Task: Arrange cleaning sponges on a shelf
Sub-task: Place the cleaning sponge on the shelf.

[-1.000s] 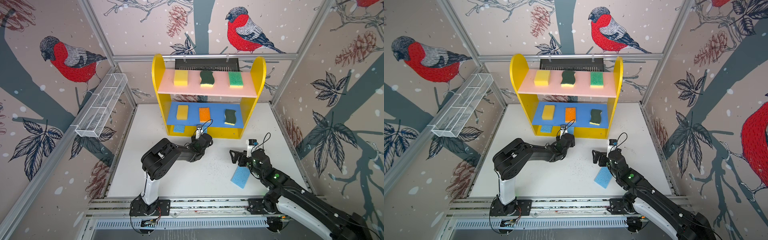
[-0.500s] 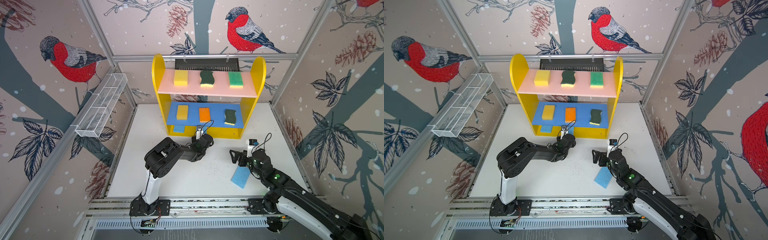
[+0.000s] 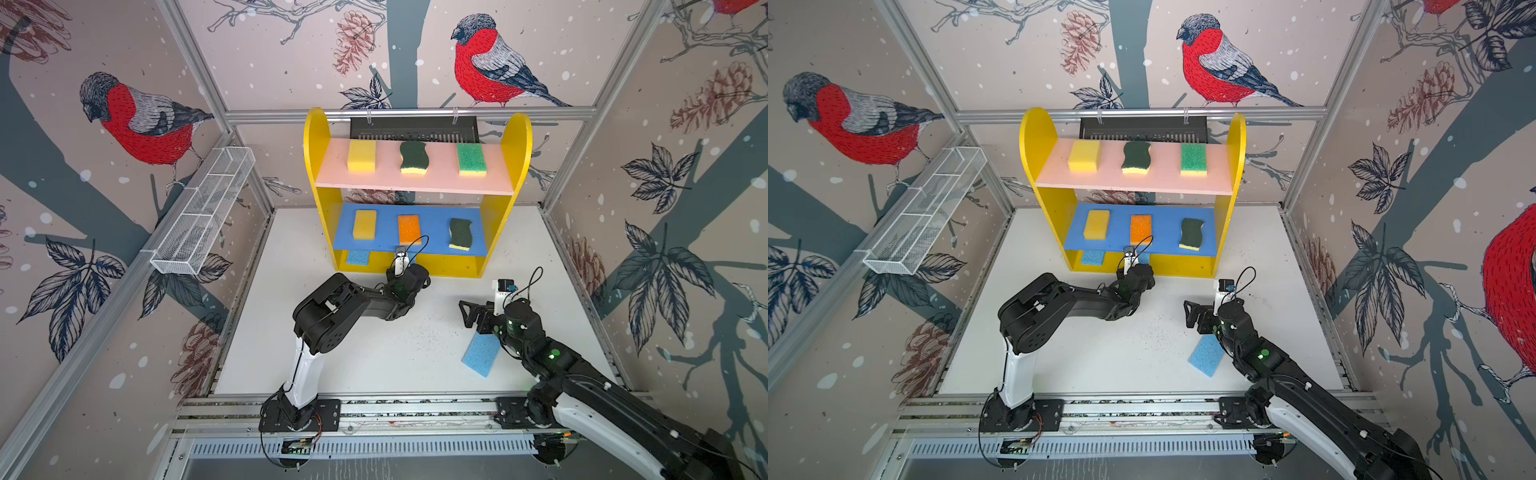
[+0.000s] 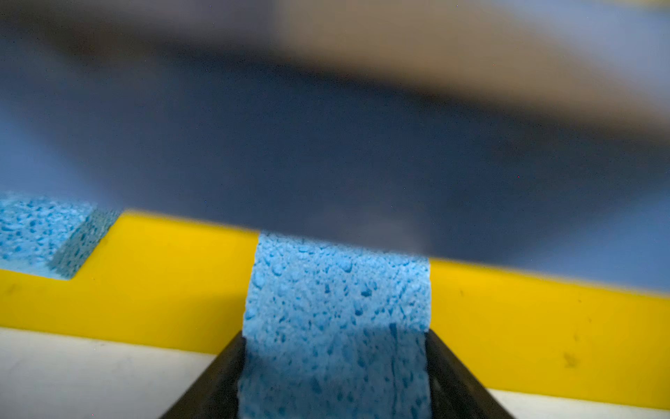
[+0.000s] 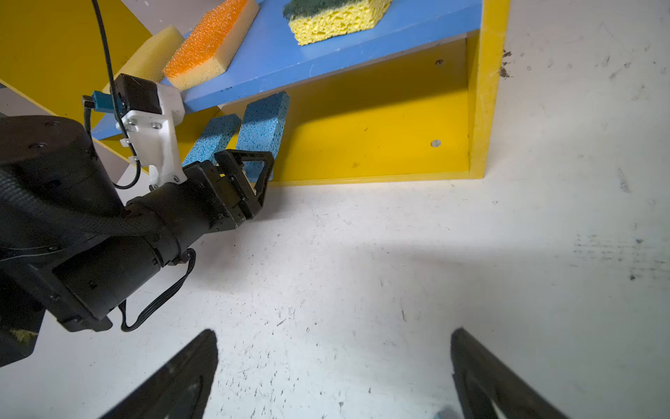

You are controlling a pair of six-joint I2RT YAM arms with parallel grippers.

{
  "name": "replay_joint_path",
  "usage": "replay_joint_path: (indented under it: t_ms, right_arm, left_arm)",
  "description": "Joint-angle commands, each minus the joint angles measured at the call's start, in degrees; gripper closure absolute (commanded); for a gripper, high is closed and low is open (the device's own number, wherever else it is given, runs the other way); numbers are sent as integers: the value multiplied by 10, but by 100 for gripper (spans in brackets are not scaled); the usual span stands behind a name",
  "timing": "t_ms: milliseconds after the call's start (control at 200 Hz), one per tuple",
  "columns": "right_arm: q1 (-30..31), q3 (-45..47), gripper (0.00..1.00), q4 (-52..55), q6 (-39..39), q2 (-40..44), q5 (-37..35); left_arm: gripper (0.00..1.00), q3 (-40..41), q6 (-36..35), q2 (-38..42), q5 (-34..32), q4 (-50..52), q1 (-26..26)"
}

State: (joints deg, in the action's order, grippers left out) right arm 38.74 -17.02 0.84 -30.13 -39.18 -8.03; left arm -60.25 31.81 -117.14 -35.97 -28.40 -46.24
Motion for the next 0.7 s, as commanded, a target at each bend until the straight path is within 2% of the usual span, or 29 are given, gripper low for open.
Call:
replay_joint_path:
  t_ms: [0, 695]
  right_arm:
    - [1, 2, 0, -11, -4, 2, 3]
    - [1, 5, 1, -4, -14, 21, 5]
  left_arm:
    - [29, -5, 10, -5, -3, -13, 1]
    - [28, -2, 21, -1, -16, 40, -3]
